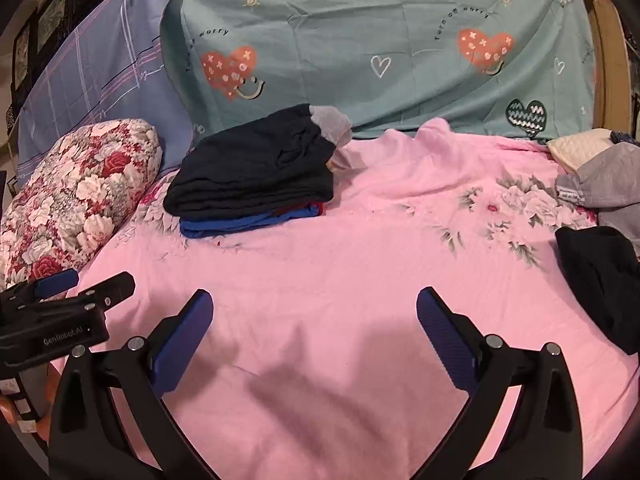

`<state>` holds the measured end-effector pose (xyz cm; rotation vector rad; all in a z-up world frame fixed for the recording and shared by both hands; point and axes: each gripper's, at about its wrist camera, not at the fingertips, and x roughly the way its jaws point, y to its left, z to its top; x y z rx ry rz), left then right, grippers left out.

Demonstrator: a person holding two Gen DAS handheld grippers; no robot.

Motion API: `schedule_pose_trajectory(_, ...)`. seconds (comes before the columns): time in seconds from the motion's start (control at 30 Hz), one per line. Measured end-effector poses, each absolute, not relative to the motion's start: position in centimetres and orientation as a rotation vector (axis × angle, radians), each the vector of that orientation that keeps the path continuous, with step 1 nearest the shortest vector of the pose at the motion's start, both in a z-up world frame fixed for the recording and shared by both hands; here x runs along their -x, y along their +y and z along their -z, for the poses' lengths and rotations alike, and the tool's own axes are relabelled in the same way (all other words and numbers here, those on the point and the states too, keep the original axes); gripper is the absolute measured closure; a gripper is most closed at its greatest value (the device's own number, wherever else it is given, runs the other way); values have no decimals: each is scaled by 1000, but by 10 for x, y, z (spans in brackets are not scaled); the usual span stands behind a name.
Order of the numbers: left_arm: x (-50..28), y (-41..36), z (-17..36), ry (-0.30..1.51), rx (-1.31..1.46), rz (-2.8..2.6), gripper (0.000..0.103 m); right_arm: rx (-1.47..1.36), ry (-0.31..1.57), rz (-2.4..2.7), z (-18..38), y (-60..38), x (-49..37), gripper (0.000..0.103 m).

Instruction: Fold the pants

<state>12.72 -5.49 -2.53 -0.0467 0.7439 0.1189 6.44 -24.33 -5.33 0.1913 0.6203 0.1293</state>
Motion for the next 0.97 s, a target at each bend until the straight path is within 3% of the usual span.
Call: schedule_pose_trajectory(0.97, -132, -59, 40, 815, 33, -120, 2, -193, 702, -190, 68, -230, -63, 1)
